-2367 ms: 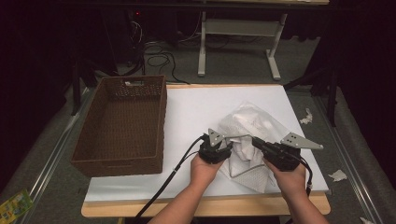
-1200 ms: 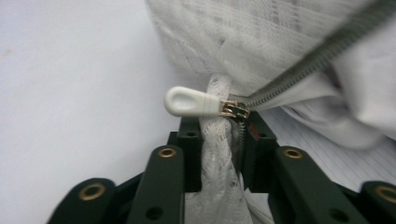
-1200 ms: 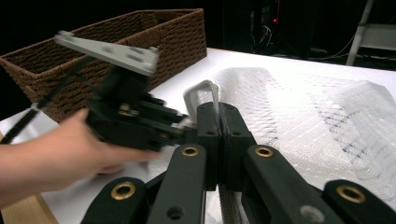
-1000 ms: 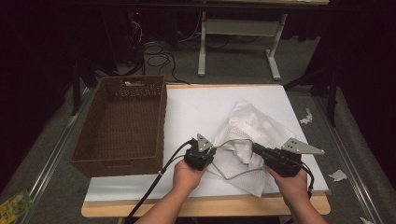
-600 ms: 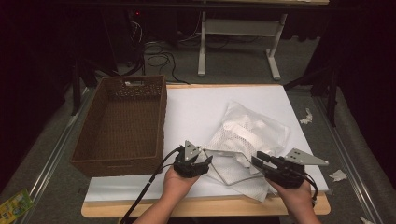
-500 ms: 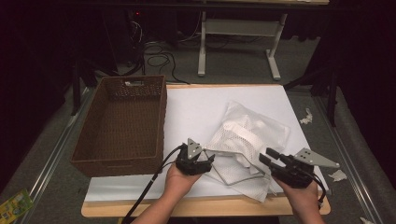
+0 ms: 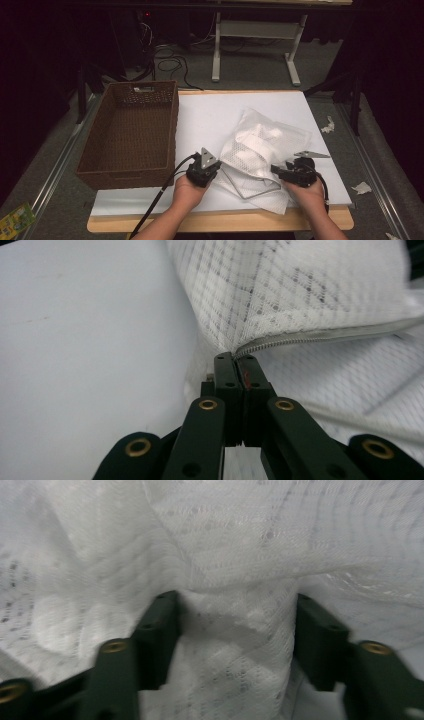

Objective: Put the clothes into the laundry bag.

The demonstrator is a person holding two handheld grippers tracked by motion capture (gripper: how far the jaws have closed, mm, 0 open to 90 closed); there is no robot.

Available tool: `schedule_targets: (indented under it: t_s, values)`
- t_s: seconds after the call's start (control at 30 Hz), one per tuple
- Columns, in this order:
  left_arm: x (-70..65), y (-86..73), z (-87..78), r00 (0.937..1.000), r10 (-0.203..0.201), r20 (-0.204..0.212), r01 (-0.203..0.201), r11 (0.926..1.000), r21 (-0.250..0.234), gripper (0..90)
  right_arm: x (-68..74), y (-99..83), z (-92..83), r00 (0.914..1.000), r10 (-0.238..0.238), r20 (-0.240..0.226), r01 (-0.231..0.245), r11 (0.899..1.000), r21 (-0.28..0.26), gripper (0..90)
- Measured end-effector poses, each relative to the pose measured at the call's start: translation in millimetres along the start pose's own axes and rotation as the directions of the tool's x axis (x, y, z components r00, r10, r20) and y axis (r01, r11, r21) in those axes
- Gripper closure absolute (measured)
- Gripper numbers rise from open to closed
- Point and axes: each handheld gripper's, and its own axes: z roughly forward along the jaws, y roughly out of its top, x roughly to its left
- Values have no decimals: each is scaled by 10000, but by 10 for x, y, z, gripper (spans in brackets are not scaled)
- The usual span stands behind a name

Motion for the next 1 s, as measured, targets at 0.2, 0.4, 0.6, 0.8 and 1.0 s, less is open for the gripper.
schedule_targets:
  t_s: [0.2, 0.4, 0.6, 0.8, 1.0]
  values:
    - [0, -133, -150, 9999, -150, -21, 149, 9988, -468, 893, 162, 290, 292, 9899, -1370, 374, 1371, 9906, 10, 828]
    - [9, -119, -140, 9995, -280, -114, 267, 9944, -1018, 892, 176, 626, 602, 9807, -1758, 853, 1787, 9835, -272, 834]
    - [43, -128, -63, 9994, -322, -111, 308, 9935, -1099, 885, 128, 800, 601, 9707, -2153, 1067, 2186, 9756, -201, 790]
    - [79, -162, -70, 9986, -490, -181, 464, 9913, -1232, 830, 107, 610, 328, 9702, -2155, 1106, 2251, 9708, -833, 638]
    - [75, -144, -116, 9967, -675, -444, 594, 9848, -1631, 564, 81, 356, 17, 9728, -2072, 1039, 2209, 9644, -1452, 486]
